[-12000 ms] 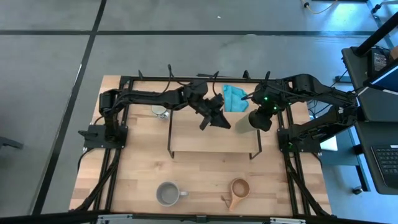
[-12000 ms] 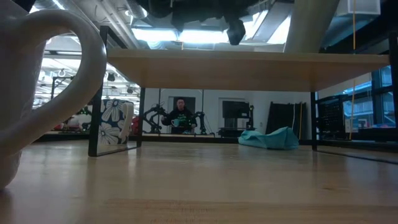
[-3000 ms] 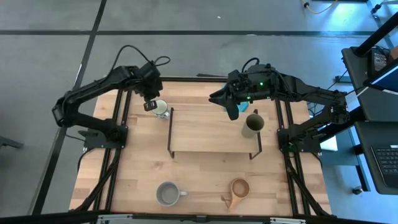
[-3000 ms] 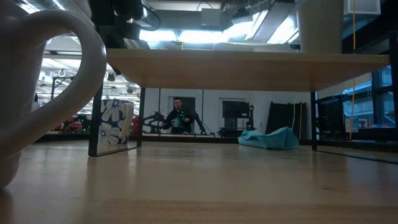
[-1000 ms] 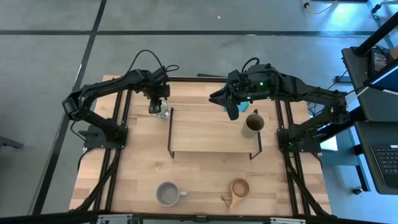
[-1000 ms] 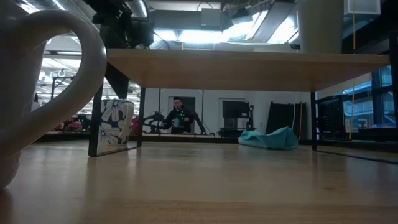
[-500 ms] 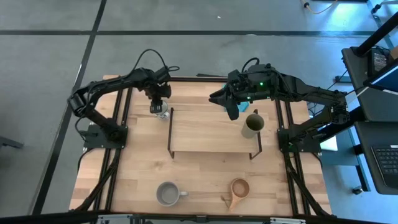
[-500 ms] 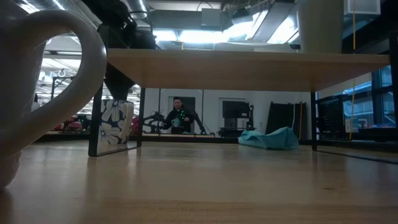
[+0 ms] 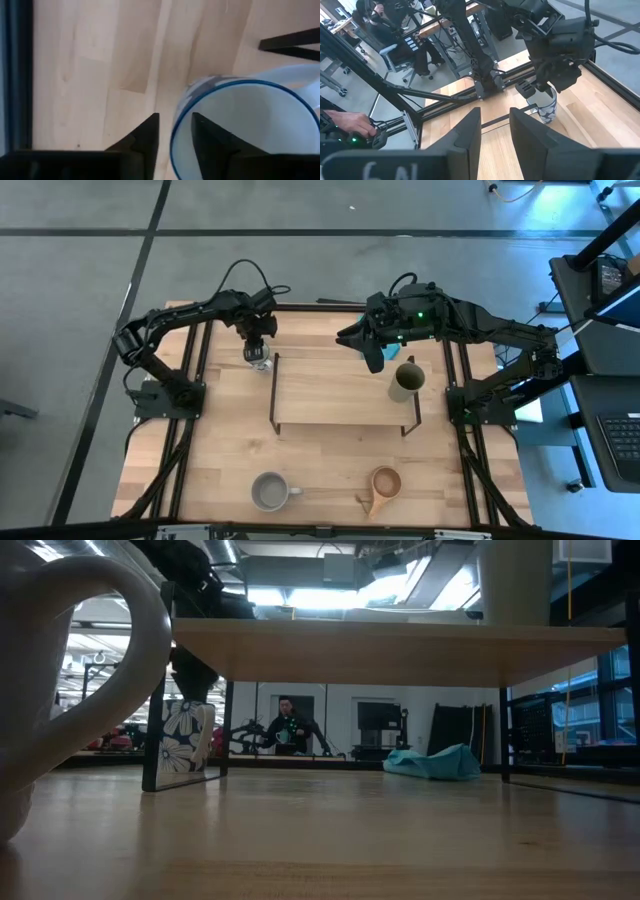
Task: Stack small to large cups/mugs on shelf
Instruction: Put the blue patterned mug on the shelf
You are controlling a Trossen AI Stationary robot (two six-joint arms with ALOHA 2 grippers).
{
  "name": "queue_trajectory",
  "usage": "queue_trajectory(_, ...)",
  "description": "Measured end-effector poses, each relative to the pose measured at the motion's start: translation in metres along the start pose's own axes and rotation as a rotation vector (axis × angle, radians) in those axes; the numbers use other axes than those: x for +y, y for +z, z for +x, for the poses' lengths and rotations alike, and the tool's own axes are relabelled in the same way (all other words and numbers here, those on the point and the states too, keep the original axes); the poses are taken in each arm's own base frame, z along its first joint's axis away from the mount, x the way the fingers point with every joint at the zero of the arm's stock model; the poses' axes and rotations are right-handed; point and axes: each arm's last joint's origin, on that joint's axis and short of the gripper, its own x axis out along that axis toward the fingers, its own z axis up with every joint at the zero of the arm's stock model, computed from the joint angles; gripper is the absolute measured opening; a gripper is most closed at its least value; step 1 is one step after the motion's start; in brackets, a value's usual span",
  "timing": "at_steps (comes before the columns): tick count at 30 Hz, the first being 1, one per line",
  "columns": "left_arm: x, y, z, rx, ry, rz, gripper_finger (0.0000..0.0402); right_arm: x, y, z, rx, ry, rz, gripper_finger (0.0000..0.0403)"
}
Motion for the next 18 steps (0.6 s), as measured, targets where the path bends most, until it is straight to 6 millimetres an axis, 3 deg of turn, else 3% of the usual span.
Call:
queue_trajectory(7, -0.0010, -0.0011, -0.0007, 0.004, -0.016, 0.014, 0.0014, 0.0000, 0.0000, 0.0000, 0.000, 0.000, 0.000, 0.0104)
queue_trajectory(18, -0.0017, -0.0020, -0.0009, 0.011, -0.032, 0.005, 0.0008, 0.0000, 0.0000, 0.0000, 0.000, 0.000, -0.001, 0.0104)
